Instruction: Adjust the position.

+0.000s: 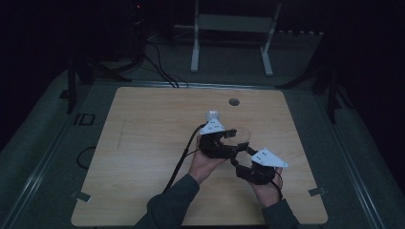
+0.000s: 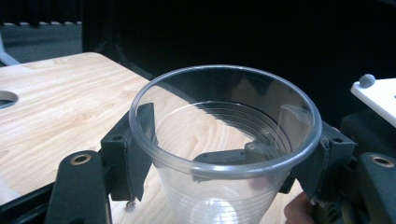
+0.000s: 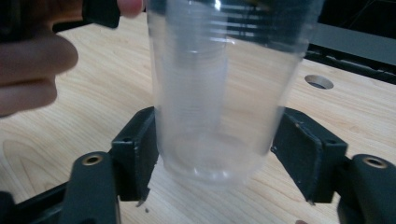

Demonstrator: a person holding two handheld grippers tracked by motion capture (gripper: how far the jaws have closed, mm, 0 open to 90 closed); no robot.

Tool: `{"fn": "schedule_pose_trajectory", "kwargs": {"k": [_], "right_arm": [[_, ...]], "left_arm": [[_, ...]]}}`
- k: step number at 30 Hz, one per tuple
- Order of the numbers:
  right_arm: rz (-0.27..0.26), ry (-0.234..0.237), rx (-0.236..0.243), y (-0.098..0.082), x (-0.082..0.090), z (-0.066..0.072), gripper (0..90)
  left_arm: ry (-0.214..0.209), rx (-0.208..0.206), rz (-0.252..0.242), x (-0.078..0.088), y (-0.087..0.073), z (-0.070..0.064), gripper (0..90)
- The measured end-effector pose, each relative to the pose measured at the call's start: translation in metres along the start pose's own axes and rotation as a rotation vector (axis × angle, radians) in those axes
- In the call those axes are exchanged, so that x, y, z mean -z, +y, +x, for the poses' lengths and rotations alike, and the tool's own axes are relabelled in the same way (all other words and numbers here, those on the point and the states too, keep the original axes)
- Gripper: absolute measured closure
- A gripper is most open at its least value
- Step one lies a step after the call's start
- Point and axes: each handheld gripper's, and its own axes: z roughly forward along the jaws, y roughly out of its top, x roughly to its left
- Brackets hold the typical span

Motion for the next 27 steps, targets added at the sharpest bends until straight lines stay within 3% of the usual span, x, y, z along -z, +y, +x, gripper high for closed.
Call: {"fn": "schedule_pose_trajectory", "kwargs": {"k": [4, 12, 27], "right_arm": [[0.009, -0.004, 0.006, -0.001, 0.003, -0.003, 29.3], [0.012, -0.006, 0.012, -0.002, 0.006, -0.004, 28.6], [0.035, -0.029, 0.012, -0.009, 0.015, -0.019, 27.1]], "left_arm": [[0.009, -0.001, -0.005, 0.002, 0.001, 0.002, 29.6], [0.055, -0.058, 0.007, 0.0, 0.0, -0.002, 29.6], [0.086, -0.071, 0.011, 0.005, -0.002, 0.0, 29.8]]}}
